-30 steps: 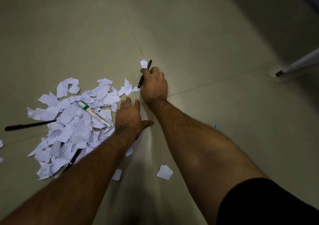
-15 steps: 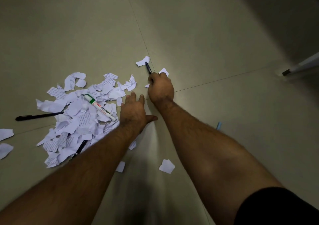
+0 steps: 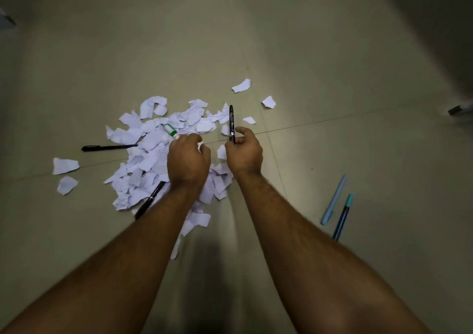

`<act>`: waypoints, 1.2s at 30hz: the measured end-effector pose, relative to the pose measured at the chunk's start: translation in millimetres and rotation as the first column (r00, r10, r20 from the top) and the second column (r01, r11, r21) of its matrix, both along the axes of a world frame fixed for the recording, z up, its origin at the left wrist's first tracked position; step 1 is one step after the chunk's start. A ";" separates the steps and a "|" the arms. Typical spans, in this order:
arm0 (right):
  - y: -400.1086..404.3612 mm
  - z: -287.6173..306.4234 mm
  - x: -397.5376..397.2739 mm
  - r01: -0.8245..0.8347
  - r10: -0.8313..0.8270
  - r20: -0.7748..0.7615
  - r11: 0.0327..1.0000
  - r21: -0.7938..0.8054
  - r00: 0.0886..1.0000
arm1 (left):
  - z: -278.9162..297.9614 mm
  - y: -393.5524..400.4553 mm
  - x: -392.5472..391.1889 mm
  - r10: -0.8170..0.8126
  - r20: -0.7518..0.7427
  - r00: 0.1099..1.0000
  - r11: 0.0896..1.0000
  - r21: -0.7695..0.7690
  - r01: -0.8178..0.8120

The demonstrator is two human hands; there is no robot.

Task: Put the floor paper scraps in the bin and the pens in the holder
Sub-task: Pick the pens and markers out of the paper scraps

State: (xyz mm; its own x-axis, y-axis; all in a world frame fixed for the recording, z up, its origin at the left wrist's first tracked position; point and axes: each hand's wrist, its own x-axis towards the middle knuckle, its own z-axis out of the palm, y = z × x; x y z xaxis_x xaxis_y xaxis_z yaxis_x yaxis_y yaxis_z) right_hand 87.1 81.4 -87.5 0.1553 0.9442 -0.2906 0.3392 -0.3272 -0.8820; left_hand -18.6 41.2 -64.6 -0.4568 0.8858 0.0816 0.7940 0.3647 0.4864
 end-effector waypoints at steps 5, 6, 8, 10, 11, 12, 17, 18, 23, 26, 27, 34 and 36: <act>-6.8 6.6 -19.6 -0.042 0.035 -0.066 0.994 -0.100 0.997 | 13.7 14.1 -22.0 0.333 0.059 0.941 0.875 -0.390 -0.285; -5.6 5.5 -19.7 -0.047 0.043 -0.040 0.993 -0.112 0.998 | 13.3 18.8 -21.8 0.337 0.085 0.938 0.864 -0.423 -0.272; -8.7 0.9 -20.4 -0.051 0.052 -0.001 0.990 -0.135 0.999 | 12.7 21.2 -22.2 0.325 0.111 0.939 0.858 -0.452 -0.244; -13.1 1.9 -20.4 -0.067 0.072 0.024 0.986 -0.154 0.997 | 11.8 22.7 -23.5 0.348 0.140 0.927 0.851 -0.463 -0.250; -13.9 2.7 -19.7 -0.068 0.076 0.040 0.984 -0.162 0.996 | 11.8 23.5 -25.4 0.370 0.161 0.915 0.847 -0.463 -0.261; -14.7 2.4 -17.7 -0.067 0.076 0.053 0.984 -0.164 0.996 | 11.7 23.2 -25.9 0.396 0.184 0.899 0.843 -0.460 -0.277; -22.9 9.8 1.0 0.002 0.005 0.041 0.986 -0.167 0.999 | 24.4 20.7 -13.3 0.351 0.222 0.910 0.862 -0.457 -0.221; -26.9 11.6 5.8 0.010 -0.003 0.040 0.985 -0.170 0.999 | 28.2 19.5 -9.2 0.330 0.219 0.918 0.869 -0.451 -0.205; -46.2 26.0 42.4 0.129 -0.123 0.048 0.980 -0.151 0.991 | 45.5 17.8 32.1 0.153 0.297 0.943 0.906 -0.423 -0.014; -71.4 32.6 77.2 0.190 -0.182 0.093 0.979 -0.079 0.979 | 47.1 8.9 78.4 0.022 0.397 0.918 0.877 -0.448 0.173; -83.2 31.8 92.8 0.205 -0.198 0.118 0.977 -0.054 0.973 | 45.5 4.5 97.0 -0.014 0.423 0.906 0.855 -0.466 0.230; -134.5 20.4 195.6 0.477 -0.448 0.380 0.879 0.023 0.809 | 11.6 -25.3 205.1 -0.171 0.491 0.854 0.757 -0.489 0.433; -140.7 20.4 213.5 0.505 -0.453 0.423 0.863 -0.013 0.785 | 6.3 -32.1 224.4 -0.225 0.464 0.857 0.737 -0.495 0.461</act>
